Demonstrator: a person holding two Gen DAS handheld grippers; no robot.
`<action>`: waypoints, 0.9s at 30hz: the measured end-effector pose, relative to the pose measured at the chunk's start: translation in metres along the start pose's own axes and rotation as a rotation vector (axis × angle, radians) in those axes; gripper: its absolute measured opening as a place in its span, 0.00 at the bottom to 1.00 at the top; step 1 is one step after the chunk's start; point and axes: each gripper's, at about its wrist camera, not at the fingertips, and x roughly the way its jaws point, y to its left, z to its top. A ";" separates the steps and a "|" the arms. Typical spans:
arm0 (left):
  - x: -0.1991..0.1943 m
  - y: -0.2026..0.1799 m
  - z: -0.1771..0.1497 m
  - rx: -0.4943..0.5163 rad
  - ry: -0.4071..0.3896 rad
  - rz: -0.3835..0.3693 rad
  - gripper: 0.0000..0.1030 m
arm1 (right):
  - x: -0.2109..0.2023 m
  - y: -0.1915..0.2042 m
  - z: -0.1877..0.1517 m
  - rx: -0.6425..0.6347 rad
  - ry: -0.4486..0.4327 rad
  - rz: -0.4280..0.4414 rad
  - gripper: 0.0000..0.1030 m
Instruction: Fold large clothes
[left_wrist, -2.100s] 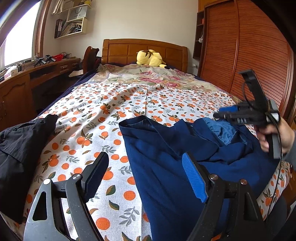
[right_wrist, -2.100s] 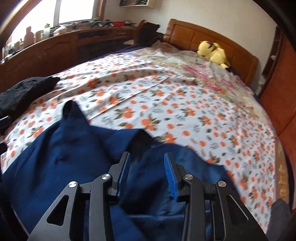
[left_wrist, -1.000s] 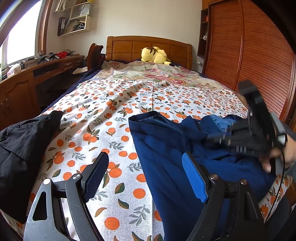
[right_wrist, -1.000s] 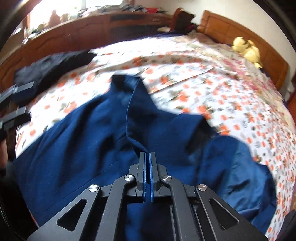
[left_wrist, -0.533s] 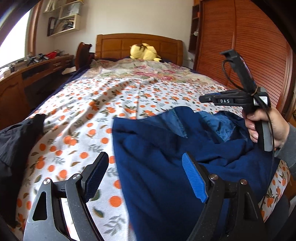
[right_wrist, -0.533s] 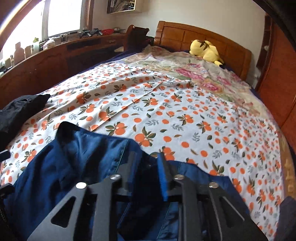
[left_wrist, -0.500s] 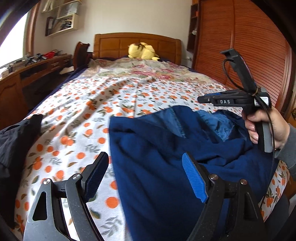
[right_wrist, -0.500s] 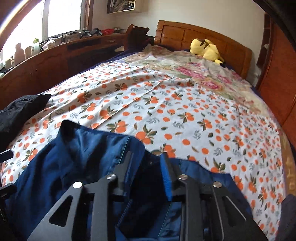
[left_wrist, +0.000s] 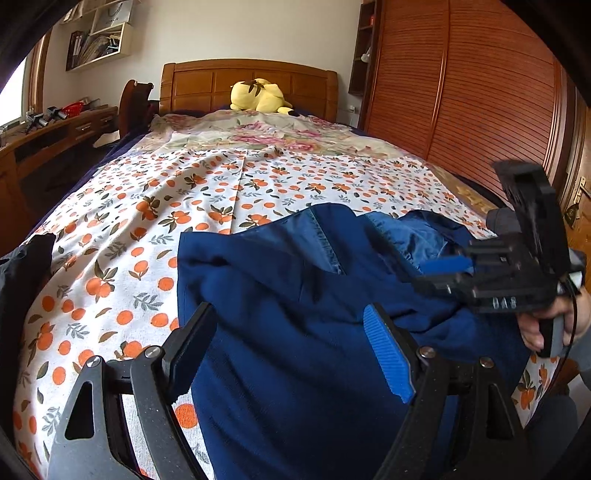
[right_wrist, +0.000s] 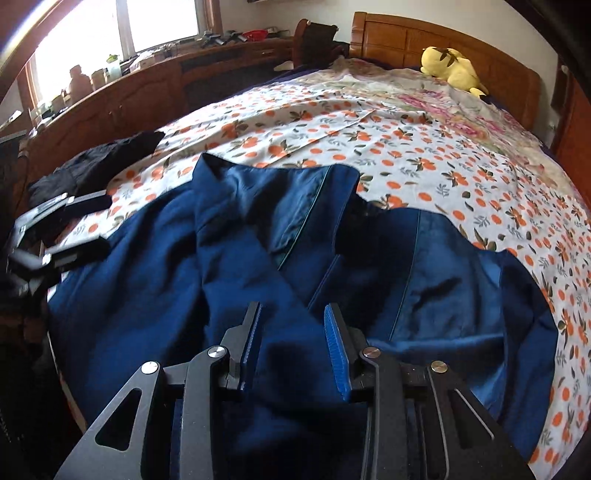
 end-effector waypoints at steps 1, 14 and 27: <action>0.000 -0.001 0.001 -0.004 -0.002 0.002 0.80 | -0.002 -0.001 -0.002 -0.009 0.011 -0.006 0.34; -0.005 -0.019 -0.006 0.034 -0.001 0.060 0.80 | 0.009 -0.018 0.003 0.067 0.135 0.049 0.43; -0.011 -0.009 -0.006 0.025 -0.012 0.047 0.80 | -0.010 -0.002 0.026 -0.087 0.071 -0.040 0.06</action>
